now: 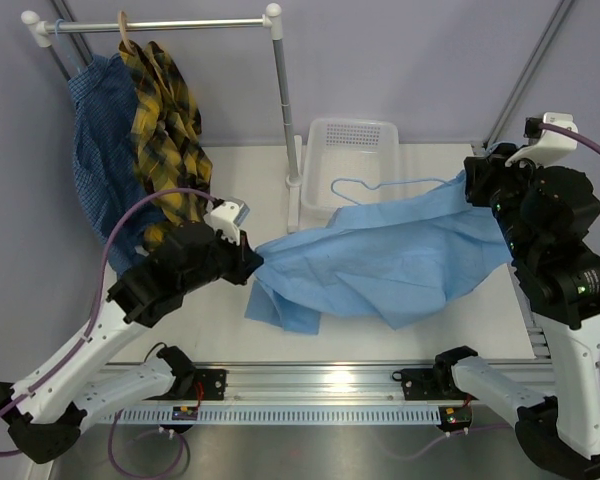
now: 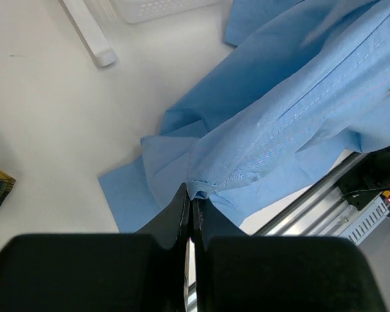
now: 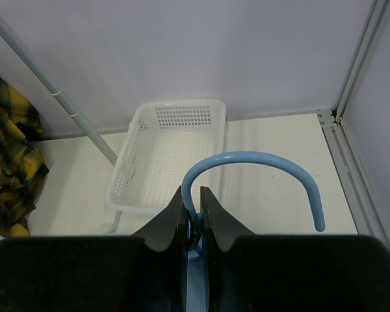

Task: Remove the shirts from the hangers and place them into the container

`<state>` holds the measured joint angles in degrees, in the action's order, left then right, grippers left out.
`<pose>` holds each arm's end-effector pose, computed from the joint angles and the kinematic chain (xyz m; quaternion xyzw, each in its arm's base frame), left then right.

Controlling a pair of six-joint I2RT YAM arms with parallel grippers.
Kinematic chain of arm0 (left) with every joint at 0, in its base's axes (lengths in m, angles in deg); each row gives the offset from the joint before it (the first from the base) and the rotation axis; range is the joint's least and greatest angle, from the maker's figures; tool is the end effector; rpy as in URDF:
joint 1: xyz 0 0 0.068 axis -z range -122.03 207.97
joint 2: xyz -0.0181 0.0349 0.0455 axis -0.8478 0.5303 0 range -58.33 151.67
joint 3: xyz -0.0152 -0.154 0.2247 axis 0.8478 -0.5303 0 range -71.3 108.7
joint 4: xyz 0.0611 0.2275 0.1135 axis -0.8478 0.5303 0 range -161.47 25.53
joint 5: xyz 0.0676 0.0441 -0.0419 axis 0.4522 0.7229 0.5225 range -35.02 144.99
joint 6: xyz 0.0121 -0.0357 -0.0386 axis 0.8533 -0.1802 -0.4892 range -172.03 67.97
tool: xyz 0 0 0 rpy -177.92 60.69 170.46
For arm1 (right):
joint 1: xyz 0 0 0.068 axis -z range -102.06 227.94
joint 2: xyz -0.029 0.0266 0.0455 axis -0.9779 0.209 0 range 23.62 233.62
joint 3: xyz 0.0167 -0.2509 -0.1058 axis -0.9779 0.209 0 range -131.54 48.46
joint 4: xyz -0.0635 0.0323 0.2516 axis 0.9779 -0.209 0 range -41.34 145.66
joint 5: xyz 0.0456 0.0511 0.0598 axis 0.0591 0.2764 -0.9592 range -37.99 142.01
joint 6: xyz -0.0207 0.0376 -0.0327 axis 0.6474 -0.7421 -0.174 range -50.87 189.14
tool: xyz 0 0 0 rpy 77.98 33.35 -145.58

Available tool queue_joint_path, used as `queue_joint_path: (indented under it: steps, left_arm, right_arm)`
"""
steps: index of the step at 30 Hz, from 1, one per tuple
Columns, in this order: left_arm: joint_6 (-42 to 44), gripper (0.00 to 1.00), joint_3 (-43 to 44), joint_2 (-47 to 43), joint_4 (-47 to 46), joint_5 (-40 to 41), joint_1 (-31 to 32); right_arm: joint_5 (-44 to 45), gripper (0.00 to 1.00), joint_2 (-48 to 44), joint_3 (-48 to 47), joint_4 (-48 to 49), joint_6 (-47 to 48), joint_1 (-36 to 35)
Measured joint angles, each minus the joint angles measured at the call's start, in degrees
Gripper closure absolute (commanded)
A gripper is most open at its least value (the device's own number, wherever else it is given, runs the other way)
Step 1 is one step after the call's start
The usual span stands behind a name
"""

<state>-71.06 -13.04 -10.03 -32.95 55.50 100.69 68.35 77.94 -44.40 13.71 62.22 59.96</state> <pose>0.1263 -0.1162 0.3598 0.1742 0.8418 -0.2588 0.4404 0.1250 0.0302 0.5211 0.0276 0.7265 0.0453 0.6852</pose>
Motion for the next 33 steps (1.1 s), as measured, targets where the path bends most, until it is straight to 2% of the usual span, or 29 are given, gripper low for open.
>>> queue_joint_path:
  steps: [4,7,8,9,10,11,13,14,15,20,26,30,33]
  left_arm:
    - [-1.62,1.0,-2.43,0.7,-1.2,-4.61,0.31]
    - [-2.05,1.0,-4.22,1.2,-1.6,-6.6,4.15]
    - [-2.05,0.93,-4.44,1.31,-1.73,-7.13,5.92]
    - [-2.03,0.81,-4.44,1.49,-1.99,-7.91,7.65]
    - [-1.95,0.52,-4.44,1.62,-2.4,-8.79,8.94]
    - [-1.4,0.41,-4.44,1.7,-2.64,-9.27,9.6]
    - [-0.96,0.26,-4.39,1.75,-2.67,-9.42,9.9]
    - [-0.61,0.09,-4.26,1.77,-2.6,-9.35,9.86]
    - [-0.02,0.02,-3.91,1.79,-2.45,-9.22,9.84]
    - [2.58,0.01,3.87,3.04,-0.52,-8.61,9.44]
    - [7.04,0.01,22.4,6.69,2.21,-9.49,8.39]
    - [8.07,0.01,32.98,11.02,2.78,-13.53,8.37]
    - [8.02,0.01,37.4,15.8,2.29,-16.98,8.5]
  right_arm:
    - [-3.08,1.0,-0.52,-0.79,0.39,-0.59,-0.02]
    - [-7.48,1.0,-1.53,-0.68,1.88,-0.44,0.04]
    - [-9.09,1.0,-1.99,-0.61,2.75,-0.37,0.11]
    - [-10.62,1.0,-2.4,-0.46,3.67,-0.28,0.15]
    - [-12.57,1.0,-2.75,-0.24,4.68,-0.13,0.17]
    - [-13.97,1.0,-3.17,0.07,5.4,0.02,0.22]
    - [-16.81,1.0,-3.87,0.98,6.75,0.44,0.37]
    - [-17.97,1.0,-4.35,1.79,7.5,0.66,0.39]
    - [-19.17,1.0,-4.63,2.4,8.04,0.87,0.39]
    - [-23.41,1.0,-5.88,9.6,9.57,1.49,0.48]
    - [-27.39,1.0,-6.62,17.7,10.47,1.49,0.48]
    - [-29.0,1.0,-6.91,20.57,10.99,1.53,0.48]
    - [-29.73,1.0,-6.95,20.94,11.52,1.55,0.48]
